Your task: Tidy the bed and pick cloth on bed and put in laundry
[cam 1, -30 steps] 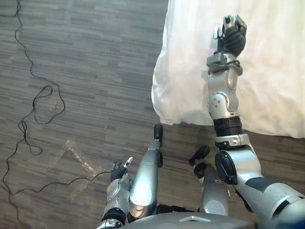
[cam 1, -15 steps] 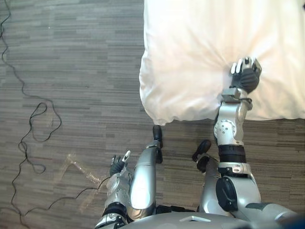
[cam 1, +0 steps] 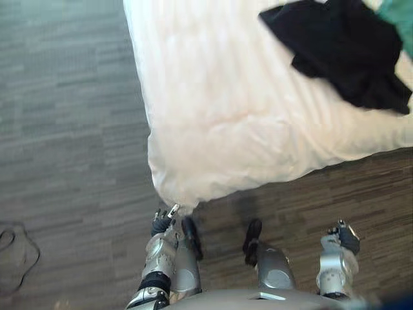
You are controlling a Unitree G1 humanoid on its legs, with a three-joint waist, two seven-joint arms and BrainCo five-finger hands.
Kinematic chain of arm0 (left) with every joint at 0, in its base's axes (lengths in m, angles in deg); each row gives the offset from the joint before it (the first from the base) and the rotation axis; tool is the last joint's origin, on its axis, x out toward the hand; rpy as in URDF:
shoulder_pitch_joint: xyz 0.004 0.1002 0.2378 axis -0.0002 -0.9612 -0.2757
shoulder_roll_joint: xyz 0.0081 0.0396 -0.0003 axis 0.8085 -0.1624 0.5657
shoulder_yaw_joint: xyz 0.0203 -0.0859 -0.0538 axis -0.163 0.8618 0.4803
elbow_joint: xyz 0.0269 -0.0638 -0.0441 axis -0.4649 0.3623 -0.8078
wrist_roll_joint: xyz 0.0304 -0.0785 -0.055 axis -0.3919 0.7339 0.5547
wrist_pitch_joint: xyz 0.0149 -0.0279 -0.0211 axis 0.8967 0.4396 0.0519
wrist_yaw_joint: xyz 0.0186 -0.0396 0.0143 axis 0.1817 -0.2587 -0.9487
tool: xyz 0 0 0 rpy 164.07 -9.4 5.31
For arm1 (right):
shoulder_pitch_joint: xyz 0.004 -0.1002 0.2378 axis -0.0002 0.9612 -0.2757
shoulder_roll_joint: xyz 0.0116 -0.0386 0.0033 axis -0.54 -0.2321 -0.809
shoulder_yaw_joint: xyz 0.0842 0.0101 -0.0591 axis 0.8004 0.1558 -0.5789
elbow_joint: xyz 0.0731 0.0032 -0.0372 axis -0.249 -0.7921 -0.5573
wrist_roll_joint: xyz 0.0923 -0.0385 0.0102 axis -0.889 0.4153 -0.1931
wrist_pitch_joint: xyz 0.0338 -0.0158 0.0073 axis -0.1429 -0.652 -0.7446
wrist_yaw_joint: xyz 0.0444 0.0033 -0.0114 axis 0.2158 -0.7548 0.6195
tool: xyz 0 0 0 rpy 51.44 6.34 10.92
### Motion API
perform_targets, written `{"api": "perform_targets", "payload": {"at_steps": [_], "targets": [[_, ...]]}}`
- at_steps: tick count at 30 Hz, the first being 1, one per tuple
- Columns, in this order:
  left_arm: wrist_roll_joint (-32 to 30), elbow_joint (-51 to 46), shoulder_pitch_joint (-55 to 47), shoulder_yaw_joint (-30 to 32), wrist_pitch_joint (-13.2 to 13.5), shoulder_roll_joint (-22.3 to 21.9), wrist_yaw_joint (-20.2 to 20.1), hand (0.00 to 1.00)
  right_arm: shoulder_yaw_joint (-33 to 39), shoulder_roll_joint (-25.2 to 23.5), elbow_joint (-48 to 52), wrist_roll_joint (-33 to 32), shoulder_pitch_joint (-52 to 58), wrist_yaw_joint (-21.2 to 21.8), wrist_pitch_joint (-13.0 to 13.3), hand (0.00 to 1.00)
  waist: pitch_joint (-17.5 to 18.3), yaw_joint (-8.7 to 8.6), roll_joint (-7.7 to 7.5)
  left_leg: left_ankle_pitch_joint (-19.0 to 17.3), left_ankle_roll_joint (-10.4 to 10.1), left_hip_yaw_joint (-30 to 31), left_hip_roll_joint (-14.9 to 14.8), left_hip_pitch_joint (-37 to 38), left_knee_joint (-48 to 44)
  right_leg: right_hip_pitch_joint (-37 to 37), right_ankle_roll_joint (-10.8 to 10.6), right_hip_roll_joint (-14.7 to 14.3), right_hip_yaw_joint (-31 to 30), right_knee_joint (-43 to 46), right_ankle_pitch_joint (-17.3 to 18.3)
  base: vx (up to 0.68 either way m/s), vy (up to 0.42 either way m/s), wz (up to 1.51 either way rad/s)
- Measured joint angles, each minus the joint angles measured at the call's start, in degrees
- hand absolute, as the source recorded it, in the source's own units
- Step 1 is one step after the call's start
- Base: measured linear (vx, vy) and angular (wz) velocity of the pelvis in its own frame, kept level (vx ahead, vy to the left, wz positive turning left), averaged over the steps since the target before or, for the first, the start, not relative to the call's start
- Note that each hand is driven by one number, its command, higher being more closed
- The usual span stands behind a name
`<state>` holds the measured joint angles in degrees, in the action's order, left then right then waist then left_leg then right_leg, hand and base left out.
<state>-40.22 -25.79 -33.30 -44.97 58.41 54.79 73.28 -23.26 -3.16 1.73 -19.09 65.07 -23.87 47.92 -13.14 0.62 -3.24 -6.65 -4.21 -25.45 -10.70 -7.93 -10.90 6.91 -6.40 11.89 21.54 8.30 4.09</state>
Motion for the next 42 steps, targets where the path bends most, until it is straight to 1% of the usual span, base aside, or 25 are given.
{"api": "perform_targets", "payload": {"at_steps": [6,10,12,13,14,15,16,17,20,25,27,28,29,30,31,32,34,35,36,37,38,39,40,41,42], "targets": [[-4.15,0.68,-5.47,0.07,-0.66,-0.4,-0.12,0.0,-1.68,0.75,-12.28,10.16,0.57,3.18,-4.06,0.0,4.97,0.23,1.51,0.47,-0.74,-0.52,0.86,6.28,3.38,-6.33,0.0,-0.21,1.54,-2.32,0.0,0.12,0.003,0.05],[-7.31,2.86,-7.03,0.08,-1.07,0.48,-0.88,0.0,-5.05,1.19,-18.57,17.45,0.19,5.59,-5.96,0.0,5.51,0.42,1.45,0.58,-0.91,-0.11,0.85,8.19,3.9,-7.37,0.73,-0.91,0.13,-2.93,-0.66,0.04,0.003,-0.14],[-8.6,2.94,-7.39,0.55,-1.0,1.28,-0.93,0.0,-6.52,2.17,-22.06,21.84,-1.52,6.56,-6.55,0.0,5.48,0.64,1.02,0.25,-0.45,7.6,0.89,6.56,-1.19,-7.06,1.24,-1.94,-3.65,-4.16,-2.68,0.02,-0.051,-0.7],[-9.46,3.38,-7.56,0.65,-0.95,1.92,-1.04,0.0,-8.83,3.5,-23.4,24.51,-2.82,6.68,-6.57,0.0,5.41,1.7,0.99,-0.67,0.9,14.35,0.8,4.28,-8.06,-6.16,1.75,-2.42,-8.06,-4.2,-4.32,0.04,-0.016,-1.82],[-10.46,4.83,-8.07,0.54,-0.84,2.15,-1.29,0.0,-10.86,5.12,-24.45,27.14,-4.06,6.86,-6.52,0.0,5.59,3.48,1.75,-5.88,-0.46,25.94,2.37,3.16,-9.78,-5.06,1.77,-2.95,-13.16,-4.19,-5.76,0.04,0.042,-1.93],[-11.09,5.44,-8.28,0.31,-0.9,2.04,-1.33,0.0,-10.96,5.9,-24.77,27.8,-4.6,6.88,-6.56,0.0,5.78,3.3,2.79,-6.51,-0.57,29.17,2.76,3.35,-8.1,-4.91,1.75,-3.59,-14.53,-4.34,-5.75,0.02,0.155,-1.9],[-11.68,7.11,-8.25,-0.26,-1.04,1.78,-1.4,0.0,-10.58,7.47,-25.31,28.52,-5.44,6.79,-6.57,0.0,6.12,2.92,5.05,-8.38,-1.78,30.52,2.18,5.75,-5.24,-4.6,1.25,-4.69,-16.12,-4.71,-5.44,0.01,0.126,-1.01],[-11.91,7.5,-7.99,-0.74,-1.18,1.76,-1.37,0.0,-10.59,8.1,-25.31,28.54,-5.64,6.74,-6.53,0.0,6.14,2.33,5.05,-8.6,-2.1,30.39,2.31,6.15,-4.49,-4.53,1.01,-4.52,-16.27,-5.08,-5.35,-0.02,0.114,-0.77],[-14.47,8.46,-6.62,-4.31,-1.32,4.22,-1.32,0.0,-10.24,7.58,-25.51,28.53,-4.58,6.69,-7.24,0.0,5.49,0.21,3.18,-8.01,-1.17,27.57,5.47,7.59,-2.75,-3.11,-0.66,-1.87,-18.27,-4.94,-6.36,-0.11,0.127,-0.35],[-14.98,8.92,-5.77,-4.59,-1.66,4.32,-0.93,0.0,-9.92,7.09,-25.42,28.53,-3.51,6.4,-7.81,0.0,5.12,0.16,2.06,-6.74,0.68,21.4,7.08,10.66,1.99,1.45,-1.87,-0.89,-23.72,-2.04,-7.14,-0.16,0.028,-0.63],[-14.94,8.95,-5.85,-4.5,-1.66,4.08,-0.78,0.0,-10.16,6.19,-25.39,28.55,-3.41,6.1,-8.33,0.0,4.72,0.12,1.55,-6.73,0.7,18.82,7.05,10.82,1.62,2.97,-2.41,-0.87,-23.69,-1.17,-8.0,-0.27,-0.06,-0.69],[-14.97,8.82,-5.59,-4.07,-1.6,3.92,-0.76,0.0,-10.23,5.43,-24.93,28.55,-3.37,5.78,-8.32,0.0,4.34,0.06,1.18,-6.68,0.82,16.61,6.79,10.75,1.54,3.81,-2.43,-1.24,-22.95,-1.68,-9.78,-0.27,-0.059,-0.87],[-15.08,8.9,-5.32,-3.35,-1.62,3.64,-0.74,0.0,-10.73,4.99,-24.62,28.69,-3.54,5.65,-8.32,0.0,3.99,0.51,2.31,-6.32,1.36,13.63,5.2,10.55,2.04,4.05,-0.95,-2.12,-21.31,-3.95,-11.66,-0.28,-0.096,-1.12],[-15.15,8.91,-5.45,-1.87,-1.65,3.27,-0.72,0.0,-10.56,5.06,-23.86,29.12,-3.91,5.66,-8.34,0.0,3.8,0.67,2.45,-6.11,1.01,11.55,4.21,10.44,1.67,6.66,2.02,-2.26,-16.99,3.7,-7.25,-0.19,-0.091,-0.98],[-15.16,8.76,-5.49,-1.38,-1.67,3.1,-0.69,0.0,-10.51,5.11,-23.32,29.2,-3.9,5.59,-8.31,0.0,3.74,0.41,2.44,-5.96,0.73,10.83,3.47,10.39,1.6,8.21,3.57,-2.17,-15.05,10.0,-3.91,-0.18,-0.163,-0.84],[-15.59,8.64,-6.08,-1.11,-1.67,3.41,-0.67,0.0,-10.34,5.12,-22.45,29.5,-3.08,5.47,-8.08,0.0,3.53,-0.16,2.36,-5.43,-0.15,9.05,2.38,11.03,1.87,8.45,4.45,-1.5,-11.83,18.31,2.12,-0.09,-0.138,-0.67],[-15.61,8.63,-6.22,0.15,-1.67,3.77,-0.55,0.0,-10.15,4.99,-23.17,30.13,-2.61,5.43,-8.13,0.0,4.32,0.25,0.89,-5.36,-1.31,6.23,1.89,11.08,1.62,7.96,3.54,-1.33,-10.47,18.04,6.19,-0.03,-0.185,-0.91],[-15.62,9.07,-5.93,1.23,-1.81,4.24,-0.07,0.0,-10.05,4.79,-23.41,30.29,-2.94,5.42,-8.2,0.0,4.09,0.19,0.74,-5.92,-1.55,5.71,1.86,10.99,1.19,8.03,4.52,-3.3,-10.51,14.95,5.97,-0.03,-0.19,-1.14],[-15.63,9.28,-5.81,1.18,-2.11,4.16,0.08,0.0,-9.83,5.45,-23.69,30.33,-3.53,5.24,-8.21,0.0,4.03,0.07,1.6,-6.6,-0.58,6.75,3.0,10.08,3.18,6.66,4.28,-6.61,-12.97,7.18,2.12,-0.05,-0.106,-1.04],[-15.64,9.68,-6.36,1.13,-2.15,3.96,0.09,0.0,-9.75,6.06,-24.4,30.38,-4.21,5.17,-8.27,0.0,4.51,1.08,3.34,-6.2,0.35,7.54,3.82,9.72,5.51,5.31,4.2,-7.37,-11.36,1.9,1.97,-0.02,-0.029,-1.42],[-15.97,9.94,-6.24,1.12,-2.1,4.03,0.06,0.0,-8.86,7.18,-25.21,30.65,-5.28,4.75,-8.42,0.0,3.94,1.12,4.15,-2.2,1.43,6.84,4.52,11.31,8.42,7.03,7.42,-3.88,-5.12,12.92,4.51,0.05,0.04,-1.07],[-16.02,10.19,-6.32,1.13,-2.15,4.59,0.1,0.0,-9.0,6.94,-25.36,30.68,-5.29,4.74,-8.41,0.0,3.99,0.83,3.06,-2.11,1.25,6.51,5.27,11.57,8.47,6.07,6.93,-2.32,-4.41,13.52,4.64,0.11,-0.025,-0.99],[-16.02,11.04,-6.12,1.01,-2.78,6.16,0.2,0.0,-9.13,6.56,-26.37,30.7,-5.78,4.74,-8.44,0.0,3.2,0.1,2.28,-2.51,0.79,5.3,5.36,11.65,7.33,5.12,4.78,-2.31,-4.96,11.38,5.62,0.06,-0.13,-0.49],[-16.02,11.26,-5.95,1.07,-2.87,6.12,0.2,0.0,-9.3,6.59,-26.41,30.68,-5.84,4.41,-8.45,0.0,3.42,0.23,2.54,-2.24,0.88,4.11,4.11,10.62,5.59,4.37,5.1,-4.65,-5.4,7.0,3.24,0.02,-0.146,-0.7],[-16.02,11.26,-5.94,1.11,-2.86,6.22,0.21,0.0,-9.5,6.65,-26.44,30.69,-6.04,4.39,-8.46,0.0,3.49,0.55,2.78,-2.25,0.88,3.19,3.45,10.58,5.15,3.65,5.54,-5.49,-6.08,4.57,2.0,0.02,-0.094,-0.86]]}}
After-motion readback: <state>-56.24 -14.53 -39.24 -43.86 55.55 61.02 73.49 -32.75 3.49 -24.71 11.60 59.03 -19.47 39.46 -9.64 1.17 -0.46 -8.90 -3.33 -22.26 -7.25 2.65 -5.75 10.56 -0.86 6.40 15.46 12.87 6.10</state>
